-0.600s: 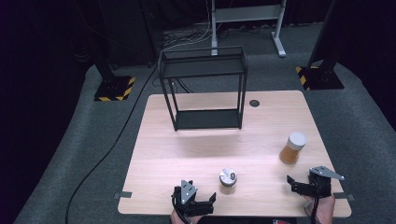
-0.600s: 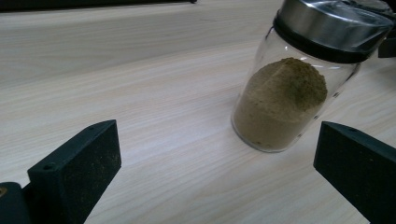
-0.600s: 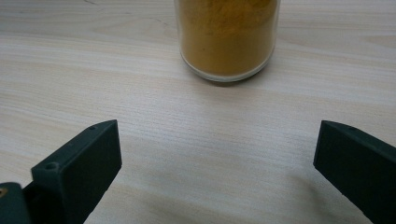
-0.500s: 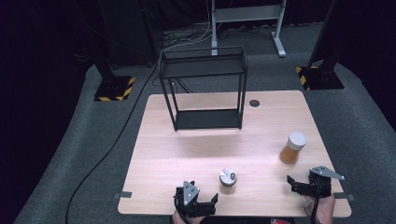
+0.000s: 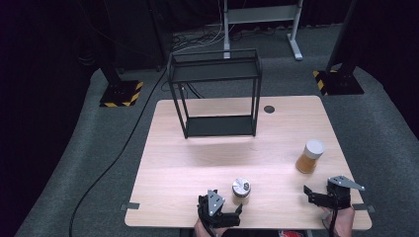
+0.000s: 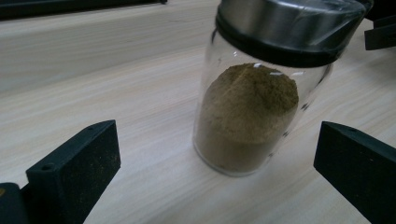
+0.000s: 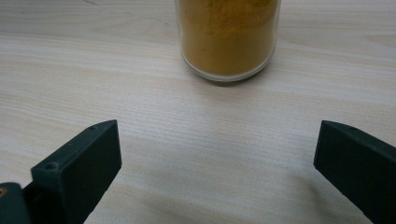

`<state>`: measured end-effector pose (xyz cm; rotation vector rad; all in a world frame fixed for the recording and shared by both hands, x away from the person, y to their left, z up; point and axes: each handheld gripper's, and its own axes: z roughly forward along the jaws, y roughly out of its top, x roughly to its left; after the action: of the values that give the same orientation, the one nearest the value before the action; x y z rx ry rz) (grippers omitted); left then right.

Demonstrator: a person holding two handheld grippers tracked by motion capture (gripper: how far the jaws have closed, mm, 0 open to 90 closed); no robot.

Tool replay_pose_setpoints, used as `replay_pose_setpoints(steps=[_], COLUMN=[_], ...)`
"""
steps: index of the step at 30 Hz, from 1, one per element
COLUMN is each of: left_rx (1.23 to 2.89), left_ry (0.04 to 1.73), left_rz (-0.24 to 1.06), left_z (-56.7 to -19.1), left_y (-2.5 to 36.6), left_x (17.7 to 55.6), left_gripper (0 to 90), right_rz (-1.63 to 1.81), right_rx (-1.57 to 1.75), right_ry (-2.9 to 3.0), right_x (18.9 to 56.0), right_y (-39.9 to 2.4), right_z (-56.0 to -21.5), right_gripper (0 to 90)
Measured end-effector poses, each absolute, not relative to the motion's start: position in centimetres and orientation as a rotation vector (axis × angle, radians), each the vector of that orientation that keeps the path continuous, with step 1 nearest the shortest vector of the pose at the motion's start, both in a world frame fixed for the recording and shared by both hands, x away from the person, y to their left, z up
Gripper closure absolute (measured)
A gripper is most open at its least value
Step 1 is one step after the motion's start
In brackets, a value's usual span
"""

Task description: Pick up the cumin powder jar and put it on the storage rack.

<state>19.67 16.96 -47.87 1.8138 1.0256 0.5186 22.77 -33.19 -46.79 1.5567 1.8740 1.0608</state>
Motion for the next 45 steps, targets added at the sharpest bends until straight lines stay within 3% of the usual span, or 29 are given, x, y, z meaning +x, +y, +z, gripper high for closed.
replay_pose_setpoints(steps=[27,28,30,31,45], left_rx=[1.789,1.787,1.776,1.771,1.755], left_ry=[0.948,0.949,0.931,0.949,0.933], left_rz=[0.564,0.593,0.619,0.642,0.596], left_z=[-48.6,-48.7,-48.9,-48.9,-49.0], left_y=[13.9,13.7,13.5,13.2,14.4], left_x=[22.6,22.3,21.9,21.6,21.5], left_gripper=[1.4,6.5,27.4,29.9,30.3], right_rz=[1.076,1.077,1.08,1.08,1.088], right_rx=[1.554,1.554,1.553,1.553,1.549], right_ry=[1.866,1.867,1.868,1.868,1.854], right_x=[22.6,22.6,22.6,22.6,22.4], right_y=[-33.3,-33.4,-33.4,-33.4,-33.4], right_z=[-46.9,-46.9,-46.9,-46.9,-47.0], right_gripper=[0.0,0.0,0.0,0.0,0.0])
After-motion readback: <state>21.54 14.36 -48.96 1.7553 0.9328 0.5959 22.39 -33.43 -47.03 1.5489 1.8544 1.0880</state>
